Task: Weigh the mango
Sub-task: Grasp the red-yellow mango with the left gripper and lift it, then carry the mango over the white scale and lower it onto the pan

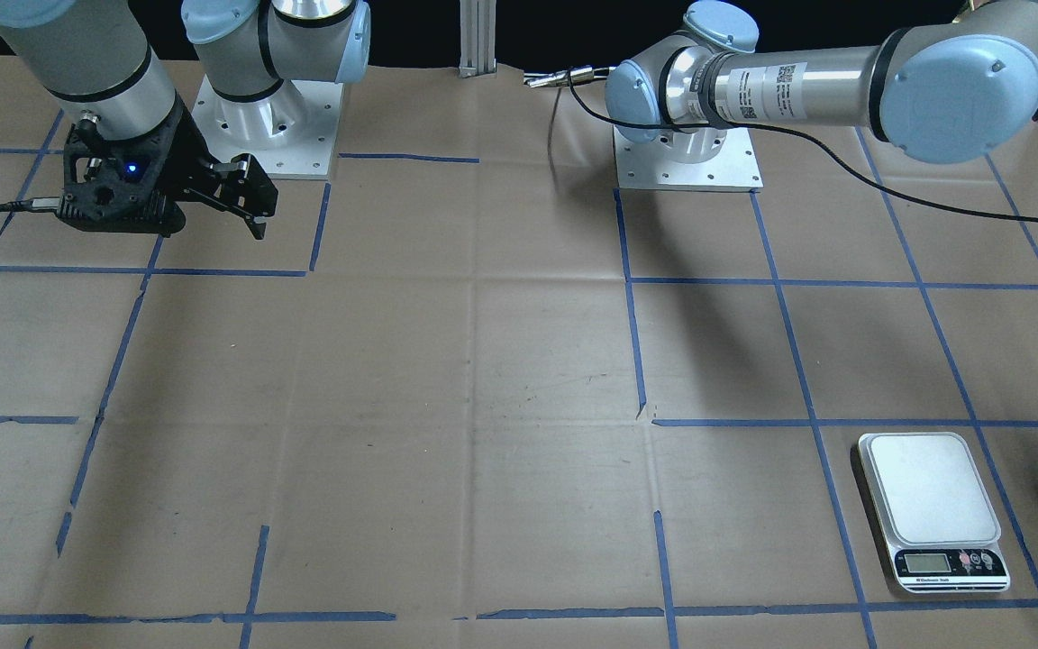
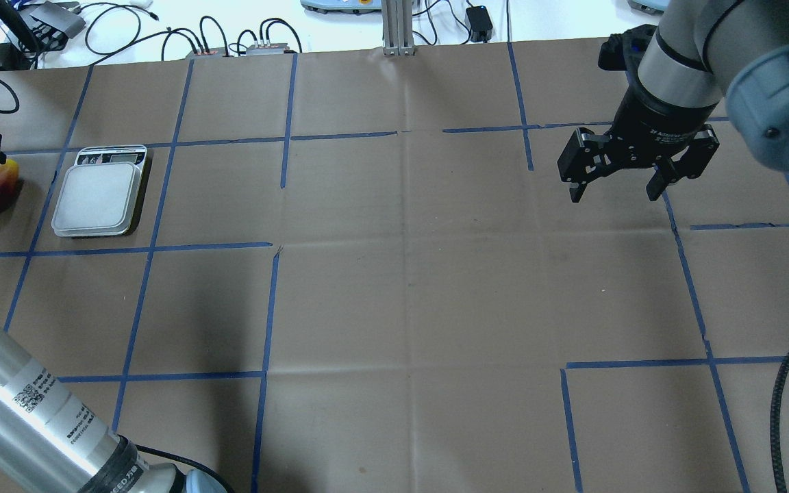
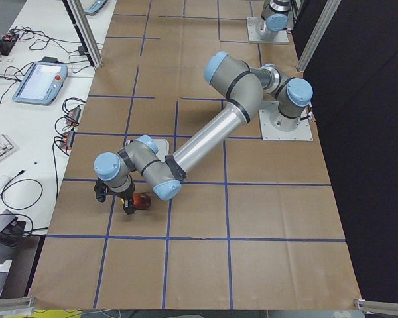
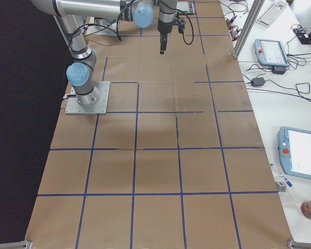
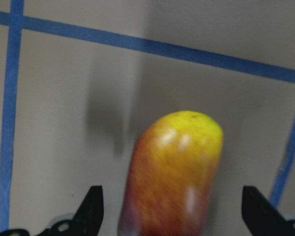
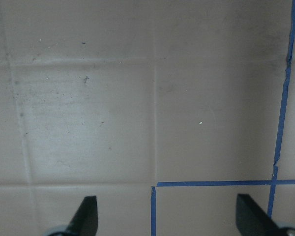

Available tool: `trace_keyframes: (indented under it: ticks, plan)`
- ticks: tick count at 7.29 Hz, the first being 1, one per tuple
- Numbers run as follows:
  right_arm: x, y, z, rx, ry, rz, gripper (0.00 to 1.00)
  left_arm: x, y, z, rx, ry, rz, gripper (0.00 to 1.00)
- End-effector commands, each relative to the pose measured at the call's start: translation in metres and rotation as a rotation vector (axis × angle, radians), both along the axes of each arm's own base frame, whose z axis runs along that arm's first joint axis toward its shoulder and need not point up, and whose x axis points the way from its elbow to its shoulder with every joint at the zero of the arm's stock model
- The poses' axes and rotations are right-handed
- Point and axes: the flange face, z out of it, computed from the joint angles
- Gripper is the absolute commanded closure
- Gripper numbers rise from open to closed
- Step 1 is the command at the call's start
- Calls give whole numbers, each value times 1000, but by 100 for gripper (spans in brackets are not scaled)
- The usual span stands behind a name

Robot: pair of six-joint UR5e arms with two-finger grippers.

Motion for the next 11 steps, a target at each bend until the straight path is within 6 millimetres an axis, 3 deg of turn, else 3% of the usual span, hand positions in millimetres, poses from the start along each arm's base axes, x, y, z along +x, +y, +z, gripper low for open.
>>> trace_keyframes:
  ticks: [1,3,4,5,6,7,8,9,11]
  plan:
    - [0,0,0,0,0,0,0,5,1,-14,23,18,-6,78]
    - [0,0,0,0,0,0,0,0,-1,-6,22,14,-9,100]
    - [0,0,0,0,0,0,0,-12,-2,21,13,3,-12,100]
    - [0,0,0,0,0,0,0,-59,-8,59,24,1,-60,100]
    - [0,0,0,0,0,0,0,-132,-14,73,42,14,-127,100]
    - [0,0,0,0,0,0,0,-191,-3,82,60,31,-163,100]
    - [0,0,0,0,0,0,0,-228,10,67,101,61,-190,100]
    - [0,0,0,0,0,0,0,-239,11,46,107,66,-204,99]
    - [0,0,0,0,0,0,0,-239,12,33,117,69,-218,96]
